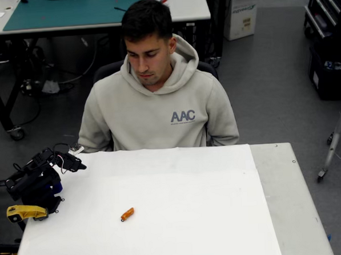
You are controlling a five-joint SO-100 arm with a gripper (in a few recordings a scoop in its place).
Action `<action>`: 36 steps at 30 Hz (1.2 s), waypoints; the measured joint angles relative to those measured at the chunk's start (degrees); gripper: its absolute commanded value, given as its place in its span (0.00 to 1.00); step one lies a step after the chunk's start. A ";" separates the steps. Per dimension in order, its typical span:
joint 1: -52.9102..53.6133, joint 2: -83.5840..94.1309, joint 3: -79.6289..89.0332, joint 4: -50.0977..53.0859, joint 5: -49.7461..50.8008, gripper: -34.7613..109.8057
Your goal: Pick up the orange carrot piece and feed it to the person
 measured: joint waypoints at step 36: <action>5.19 0.00 0.00 0.88 0.97 0.24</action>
